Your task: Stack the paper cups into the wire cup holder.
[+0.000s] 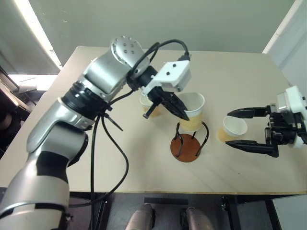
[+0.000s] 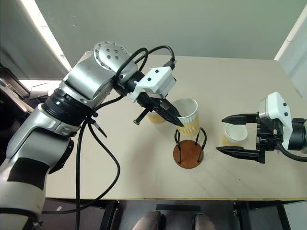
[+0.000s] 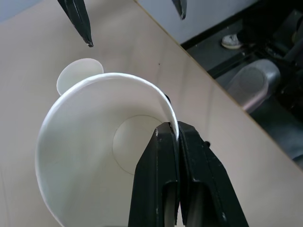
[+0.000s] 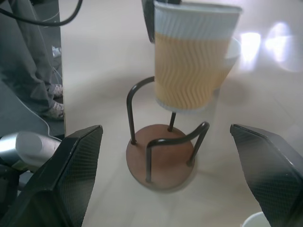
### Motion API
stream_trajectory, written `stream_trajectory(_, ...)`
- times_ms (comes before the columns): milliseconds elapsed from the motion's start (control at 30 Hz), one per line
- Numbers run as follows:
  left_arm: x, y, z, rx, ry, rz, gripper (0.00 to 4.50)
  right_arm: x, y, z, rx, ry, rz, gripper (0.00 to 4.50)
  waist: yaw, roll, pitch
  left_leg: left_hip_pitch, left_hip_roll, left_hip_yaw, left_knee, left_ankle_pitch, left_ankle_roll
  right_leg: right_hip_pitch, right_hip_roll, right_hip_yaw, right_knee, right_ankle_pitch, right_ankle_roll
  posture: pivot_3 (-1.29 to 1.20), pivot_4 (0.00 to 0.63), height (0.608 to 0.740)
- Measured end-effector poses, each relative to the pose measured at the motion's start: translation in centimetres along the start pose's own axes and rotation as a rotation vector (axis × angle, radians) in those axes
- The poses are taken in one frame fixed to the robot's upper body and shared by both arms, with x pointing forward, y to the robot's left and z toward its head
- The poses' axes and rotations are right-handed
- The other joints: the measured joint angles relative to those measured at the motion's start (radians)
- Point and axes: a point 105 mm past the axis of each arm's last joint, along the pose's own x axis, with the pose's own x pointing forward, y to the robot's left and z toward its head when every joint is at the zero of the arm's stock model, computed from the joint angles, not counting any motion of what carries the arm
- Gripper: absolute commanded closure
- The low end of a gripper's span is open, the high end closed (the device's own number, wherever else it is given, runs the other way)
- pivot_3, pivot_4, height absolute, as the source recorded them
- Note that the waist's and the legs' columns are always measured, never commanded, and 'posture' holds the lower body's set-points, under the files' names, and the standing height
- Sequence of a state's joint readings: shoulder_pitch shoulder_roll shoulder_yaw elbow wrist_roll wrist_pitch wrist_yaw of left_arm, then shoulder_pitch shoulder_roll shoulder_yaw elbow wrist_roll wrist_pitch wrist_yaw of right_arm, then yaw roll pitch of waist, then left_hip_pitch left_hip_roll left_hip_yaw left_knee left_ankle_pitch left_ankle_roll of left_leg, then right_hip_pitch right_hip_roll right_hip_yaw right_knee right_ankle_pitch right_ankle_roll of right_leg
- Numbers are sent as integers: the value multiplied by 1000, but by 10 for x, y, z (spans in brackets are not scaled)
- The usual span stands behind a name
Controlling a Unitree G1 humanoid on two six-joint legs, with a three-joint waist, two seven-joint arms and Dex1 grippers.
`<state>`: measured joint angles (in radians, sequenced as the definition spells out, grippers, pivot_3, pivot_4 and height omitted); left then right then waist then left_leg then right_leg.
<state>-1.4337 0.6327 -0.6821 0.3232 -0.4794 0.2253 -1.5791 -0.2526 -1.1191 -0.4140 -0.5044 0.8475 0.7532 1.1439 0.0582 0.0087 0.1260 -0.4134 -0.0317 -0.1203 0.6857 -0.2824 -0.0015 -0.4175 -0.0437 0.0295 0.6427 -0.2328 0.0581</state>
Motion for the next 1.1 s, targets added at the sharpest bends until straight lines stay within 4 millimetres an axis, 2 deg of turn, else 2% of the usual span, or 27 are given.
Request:
stream_trajectory(200,9,3,-1,22,-8,-22,4472,-12,-6,22,-66,-20,-60,0,4,0,0,-1,0,0,0,0,0,0,0,0,-1,0,0,0,150,740)
stream_trajectory(433,17,4,2,39,-17,-50,4472,-15,-5,19,-46,-12,-69,0,6,0,0,-2,0,0,3,0,1,0,0,0,0,1,1,0,150,740)
stream_trajectory(633,24,-1,-5,44,18,-88,4472,-16,-5,18,-43,-7,-76,0,6,0,0,-3,0,0,5,-1,2,0,0,0,0,1,2,0,150,740)
stream_trajectory(767,27,-4,-9,66,41,-104,3539,-16,-6,18,-45,-6,-79,0,6,0,0,-3,0,0,7,-1,2,0,0,0,0,1,2,0,150,740)
stream_trajectory(900,32,-2,-12,81,34,-91,2077,-14,-6,17,-48,3,-84,0,7,0,0,-4,0,0,10,-2,3,0,0,0,1,1,3,0,150,740)
stream_trajectory(1067,19,10,-2,51,-36,6,417,-12,-8,13,-38,18,-98,0,8,0,0,-6,-1,0,12,-2,4,0,0,0,1,2,3,0,150,740)
stream_trajectory(1100,15,15,3,43,-74,47,417,-10,-9,10,-28,31,-104,0,8,0,0,-6,-1,0,13,-2,4,0,0,0,1,2,3,0,150,740)
